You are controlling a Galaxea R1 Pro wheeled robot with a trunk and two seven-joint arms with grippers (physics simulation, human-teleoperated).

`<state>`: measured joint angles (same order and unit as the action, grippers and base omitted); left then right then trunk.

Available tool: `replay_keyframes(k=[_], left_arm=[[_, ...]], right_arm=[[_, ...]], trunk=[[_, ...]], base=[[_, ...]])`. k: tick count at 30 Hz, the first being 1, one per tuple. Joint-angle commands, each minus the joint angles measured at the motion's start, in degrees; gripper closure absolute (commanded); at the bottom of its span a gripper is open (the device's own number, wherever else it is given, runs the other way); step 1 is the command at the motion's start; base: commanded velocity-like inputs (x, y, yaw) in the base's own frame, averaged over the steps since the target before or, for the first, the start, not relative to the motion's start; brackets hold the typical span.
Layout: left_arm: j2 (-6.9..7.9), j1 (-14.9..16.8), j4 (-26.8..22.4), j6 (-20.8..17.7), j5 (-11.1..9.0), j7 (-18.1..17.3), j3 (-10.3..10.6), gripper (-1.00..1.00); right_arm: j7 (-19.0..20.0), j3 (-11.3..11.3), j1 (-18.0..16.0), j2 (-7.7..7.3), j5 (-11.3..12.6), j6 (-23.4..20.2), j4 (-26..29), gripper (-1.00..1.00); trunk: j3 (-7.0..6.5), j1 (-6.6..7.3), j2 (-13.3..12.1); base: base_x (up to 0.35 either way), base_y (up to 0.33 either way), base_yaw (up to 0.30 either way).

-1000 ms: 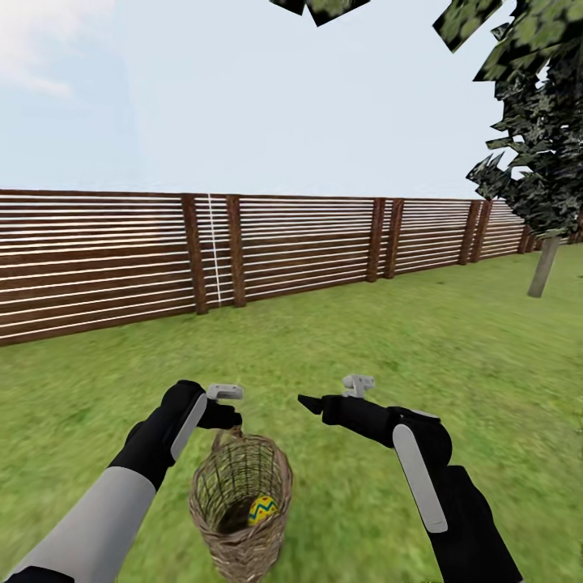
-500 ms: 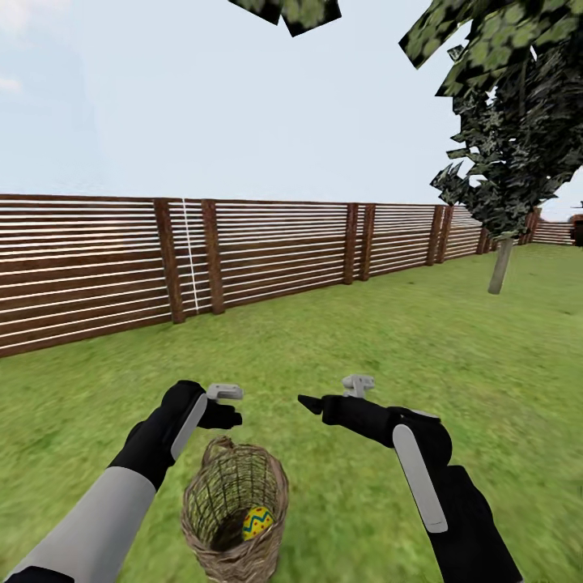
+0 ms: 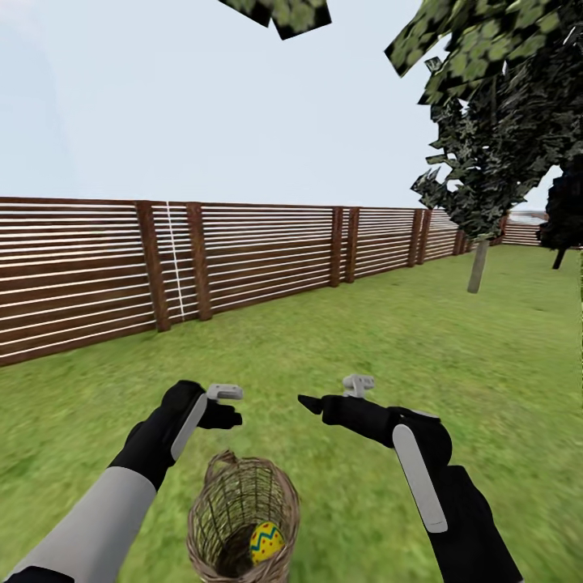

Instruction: Take the three Easter eggs out of the wicker basket on the lawn in the garden, then place them on the lawn next to a single tree (choose any tree) so that all three eggs are next to the same tree and none are left in the basket.

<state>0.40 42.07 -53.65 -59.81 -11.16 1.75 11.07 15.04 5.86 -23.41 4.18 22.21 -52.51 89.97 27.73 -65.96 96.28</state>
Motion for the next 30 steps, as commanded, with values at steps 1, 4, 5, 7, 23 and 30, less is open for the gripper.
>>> replay_keyframes(k=[1,4,5,7,23,30], left_arm=[[0.04,0.03,-0.05,-0.19,-0.27,0.18,0.09,-1.00],[0.04,0.03,-0.05,-0.19,-0.27,0.18,0.09,-1.00],[0.04,0.03,-0.05,-0.19,-0.27,0.18,0.09,-1.00],[0.04,0.03,-0.05,-0.19,-0.27,0.18,0.09,-1.00],[0.04,0.03,-0.05,-0.19,-0.27,0.19,0.09,-1.00],[0.04,0.03,-0.05,-0.19,-0.27,0.22,0.09,-1.00]], right_arm=[[0.42,-0.06,-0.05,0.04,-0.42,-0.25,0.03,-1.00],[0.42,-0.06,-0.05,0.04,-0.42,-0.23,0.03,-1.00],[0.42,-0.06,-0.05,0.04,-0.42,-0.23,0.03,-1.00],[0.42,-0.06,-0.05,0.04,-0.42,-0.25,0.03,-1.00],[0.42,-0.06,-0.05,0.04,-0.42,-0.24,0.03,-1.00],[0.42,-0.06,-0.05,0.04,-0.42,-0.23,0.03,-1.00]], trunk=[[0.03,-0.02,0.03],[-0.13,-0.02,0.03],[-0.19,-0.02,0.03],[-0.31,-0.02,0.03],[-0.63,-0.02,0.03],[-0.89,-0.02,0.03]], base=[[0.173,0.242,-0.126],[0.178,0.208,-0.160],[0.181,0.181,-0.186],[0.173,0.168,-0.198],[0.141,0.025,-0.066],[0.016,-0.007,-0.119]])
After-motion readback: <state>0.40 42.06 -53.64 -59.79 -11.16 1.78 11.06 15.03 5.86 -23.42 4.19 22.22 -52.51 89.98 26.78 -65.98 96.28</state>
